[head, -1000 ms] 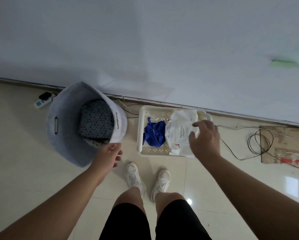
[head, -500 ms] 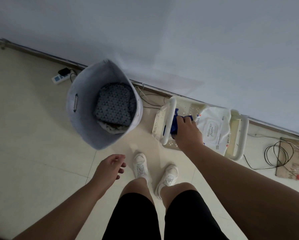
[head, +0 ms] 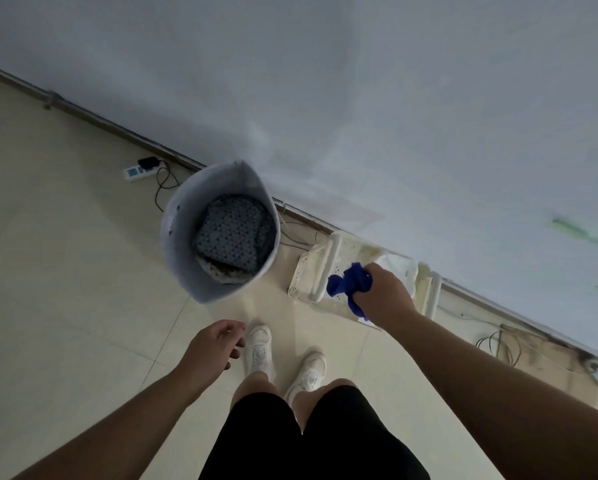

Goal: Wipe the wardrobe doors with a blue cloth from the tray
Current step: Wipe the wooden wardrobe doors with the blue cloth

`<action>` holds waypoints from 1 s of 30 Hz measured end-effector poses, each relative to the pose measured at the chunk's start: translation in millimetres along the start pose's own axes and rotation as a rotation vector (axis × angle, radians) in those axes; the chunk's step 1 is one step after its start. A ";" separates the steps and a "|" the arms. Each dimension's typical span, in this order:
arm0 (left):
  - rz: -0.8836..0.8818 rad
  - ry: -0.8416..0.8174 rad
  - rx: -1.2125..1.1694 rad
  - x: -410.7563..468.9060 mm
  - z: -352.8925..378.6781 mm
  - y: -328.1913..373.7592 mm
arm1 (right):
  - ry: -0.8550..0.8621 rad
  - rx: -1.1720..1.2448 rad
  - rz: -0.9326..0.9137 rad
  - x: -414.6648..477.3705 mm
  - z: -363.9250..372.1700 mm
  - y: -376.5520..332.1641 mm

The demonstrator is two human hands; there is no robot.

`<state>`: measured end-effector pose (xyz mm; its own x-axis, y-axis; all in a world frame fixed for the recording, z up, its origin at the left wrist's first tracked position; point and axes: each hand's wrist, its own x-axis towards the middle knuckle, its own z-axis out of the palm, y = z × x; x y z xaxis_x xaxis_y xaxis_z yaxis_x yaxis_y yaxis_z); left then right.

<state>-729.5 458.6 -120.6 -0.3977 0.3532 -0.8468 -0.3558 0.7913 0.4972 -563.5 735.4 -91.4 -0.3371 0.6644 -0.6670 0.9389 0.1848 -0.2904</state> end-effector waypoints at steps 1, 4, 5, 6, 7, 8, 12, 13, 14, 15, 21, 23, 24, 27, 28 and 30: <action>0.013 0.004 -0.015 -11.2 -4.5 3.7 | -0.025 0.022 0.010 -10.9 -9.1 -2.4; 0.038 0.040 -0.072 -45.5 -21.4 8.8 | -0.102 0.053 -0.025 -36.3 -33.6 -10.1; 0.042 0.061 -0.091 -56.7 -26.7 8.1 | -0.130 0.039 -0.058 -43.4 -41.1 -13.3; 0.044 0.088 -0.109 -67.5 -31.5 6.3 | -0.159 0.023 -0.098 -49.5 -47.7 -17.2; 0.041 0.121 -0.131 -78.1 -35.3 3.3 | -0.186 0.002 -0.138 -54.7 -53.9 -22.1; 0.032 0.158 -0.157 -88.9 -38.0 -0.9 | -0.206 -0.025 -0.176 -58.1 -58.9 -25.8; -0.041 0.345 -0.307 -131.4 -36.5 -28.6 | -0.349 -0.193 -0.287 -52.2 -66.0 -44.7; -0.067 0.400 -0.364 -142.6 -33.0 -38.0 | -0.397 -0.230 -0.310 -49.1 -65.3 -52.1; -0.097 0.457 -0.433 -154.1 -27.2 -47.8 | -0.444 -0.252 -0.334 -45.7 -64.1 -59.0; -0.124 0.507 -0.507 -164.2 -20.6 -57.0 | -0.485 -0.276 -0.355 -43.4 -62.8 -66.4; -0.227 0.732 -0.908 -226.8 38.7 -118.6 | -0.637 -0.530 -0.518 -56.8 -48.3 -120.0; -0.257 0.808 -1.006 -251.0 68.5 -141.5 | -0.607 -0.688 -0.635 -71.3 -31.3 -134.1; -0.276 0.846 -1.062 -262.9 84.2 -152.9 | -0.574 -0.741 -0.721 -79.6 -20.6 -140.0; -0.335 0.940 -1.271 -297.0 135.6 -188.3 | -0.651 -0.916 -0.862 -115.5 21.7 -159.4; -0.356 0.972 -1.345 -307.3 155.7 -200.2 | -0.686 -0.991 -0.888 -129.8 38.5 -163.9; -0.401 1.041 -1.485 -327.2 197.6 -222.2 | -0.732 -1.138 -0.976 -160.3 73.8 -168.5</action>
<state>-353.2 265.9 8.6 -0.2032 -0.5867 -0.7839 -0.6765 -0.4947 0.5456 -672.8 544.3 13.8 -0.4384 -0.4060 -0.8019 -0.1726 0.9136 -0.3683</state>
